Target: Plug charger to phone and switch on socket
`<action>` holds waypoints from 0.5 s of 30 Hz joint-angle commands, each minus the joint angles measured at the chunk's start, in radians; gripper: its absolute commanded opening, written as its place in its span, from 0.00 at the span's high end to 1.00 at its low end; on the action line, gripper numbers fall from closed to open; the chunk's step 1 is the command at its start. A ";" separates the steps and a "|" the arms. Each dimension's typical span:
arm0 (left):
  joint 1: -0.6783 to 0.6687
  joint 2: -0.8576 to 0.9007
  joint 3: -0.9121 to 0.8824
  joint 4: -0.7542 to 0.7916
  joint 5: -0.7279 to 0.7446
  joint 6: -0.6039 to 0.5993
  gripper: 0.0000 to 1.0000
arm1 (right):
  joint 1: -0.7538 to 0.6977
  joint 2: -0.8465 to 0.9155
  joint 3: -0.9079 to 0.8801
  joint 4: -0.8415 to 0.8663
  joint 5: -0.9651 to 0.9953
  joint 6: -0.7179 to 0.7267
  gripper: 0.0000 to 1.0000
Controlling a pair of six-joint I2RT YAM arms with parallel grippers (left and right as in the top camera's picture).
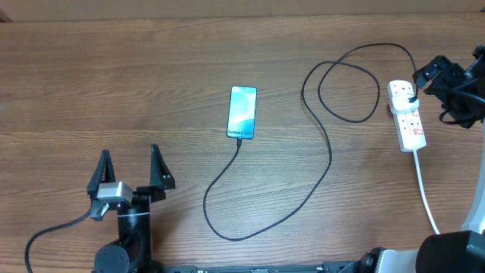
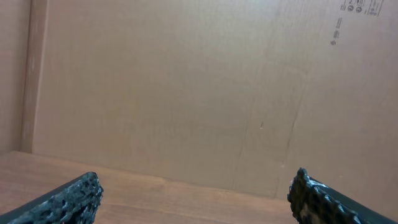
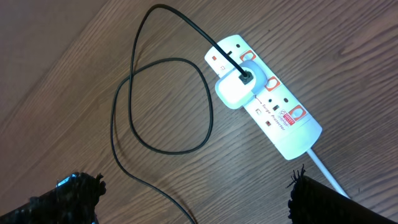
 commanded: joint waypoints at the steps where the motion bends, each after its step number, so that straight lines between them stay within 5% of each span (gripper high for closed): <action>1: 0.012 -0.038 -0.048 0.016 0.015 -0.013 0.00 | -0.001 -0.002 0.002 0.003 -0.005 0.001 0.00; 15: 0.016 -0.039 -0.097 -0.098 0.014 -0.005 0.00 | -0.001 -0.002 0.002 0.003 -0.005 0.001 0.00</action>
